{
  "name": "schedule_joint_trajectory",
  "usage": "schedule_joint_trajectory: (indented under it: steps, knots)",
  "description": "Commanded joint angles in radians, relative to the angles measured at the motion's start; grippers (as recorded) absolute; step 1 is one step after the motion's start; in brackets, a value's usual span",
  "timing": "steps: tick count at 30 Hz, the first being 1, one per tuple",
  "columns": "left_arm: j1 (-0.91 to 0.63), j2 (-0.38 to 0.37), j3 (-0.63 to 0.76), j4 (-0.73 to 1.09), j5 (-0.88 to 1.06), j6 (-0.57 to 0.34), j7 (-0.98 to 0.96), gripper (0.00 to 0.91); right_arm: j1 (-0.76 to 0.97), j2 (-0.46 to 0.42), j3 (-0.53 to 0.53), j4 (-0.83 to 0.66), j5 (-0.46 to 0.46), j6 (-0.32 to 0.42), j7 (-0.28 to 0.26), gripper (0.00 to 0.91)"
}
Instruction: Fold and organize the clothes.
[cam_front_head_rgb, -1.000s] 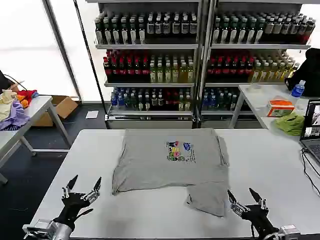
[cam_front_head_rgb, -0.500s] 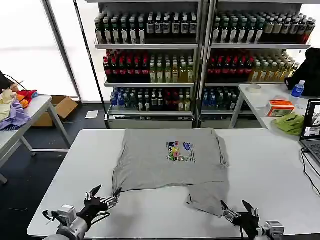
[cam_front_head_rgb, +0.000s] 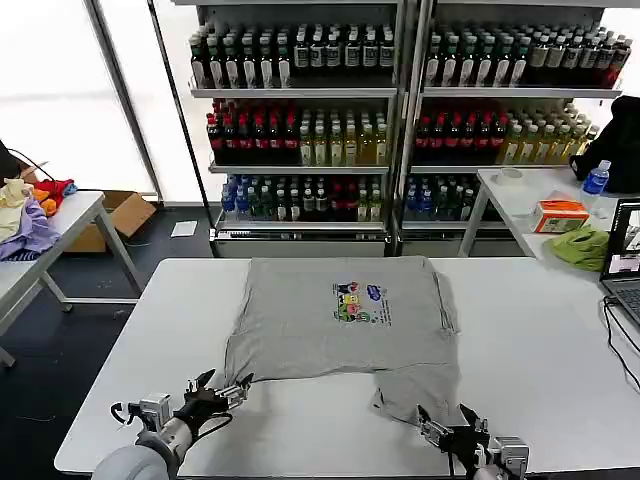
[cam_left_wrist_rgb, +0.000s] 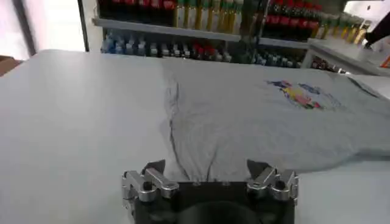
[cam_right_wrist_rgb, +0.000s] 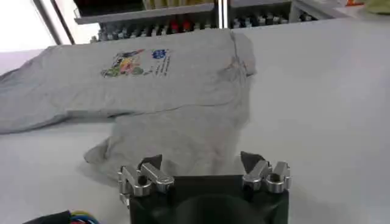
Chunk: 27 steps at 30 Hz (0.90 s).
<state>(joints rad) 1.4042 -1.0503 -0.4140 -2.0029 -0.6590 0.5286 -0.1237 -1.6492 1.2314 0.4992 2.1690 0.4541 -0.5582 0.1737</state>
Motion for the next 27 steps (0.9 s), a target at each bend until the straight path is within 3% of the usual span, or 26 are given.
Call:
schedule_joint_trajectory:
  steps: [1,2,3,4,5,7,21,27]
  knots:
    - [-0.065,-0.036,0.021,0.063,-0.006,0.034,-0.034,0.887,0.013,0.009,-0.034,-0.015,-0.028,-0.019,-0.005,0.443]
    - [-0.065,-0.041,0.021,0.068,-0.003,0.034,-0.034,0.806,0.011,0.009,-0.033,-0.015,-0.028,-0.019,-0.006,0.242]
    - [-0.064,-0.044,0.022,0.069,-0.003,0.034,-0.035,0.534,0.009,0.01,-0.034,-0.016,-0.027,-0.019,-0.003,0.0]
    - [-0.062,-0.049,0.024,0.07,0.001,0.032,-0.035,0.373,0.008,0.012,-0.034,-0.017,-0.026,-0.017,0.001,0.0]
    - [-0.06,-0.054,0.025,0.072,0.008,0.029,-0.035,0.121,0.008,0.013,-0.035,-0.019,-0.025,-0.011,0.005,0.0]
    - [-0.049,-0.066,0.028,0.069,0.022,0.023,-0.042,0.02,0.006,0.013,-0.033,-0.016,-0.023,-0.011,0.003,0.0]
    - [-0.004,-0.145,0.039,0.063,0.049,-0.018,-0.122,0.01,-0.022,0.004,-0.017,-0.01,-0.022,0.016,-0.03,0.0]
    - [-0.024,-0.164,0.019,0.06,0.02,-0.046,-0.143,0.01,-0.038,-0.002,-0.007,0.0,-0.014,0.075,-0.099,0.0]
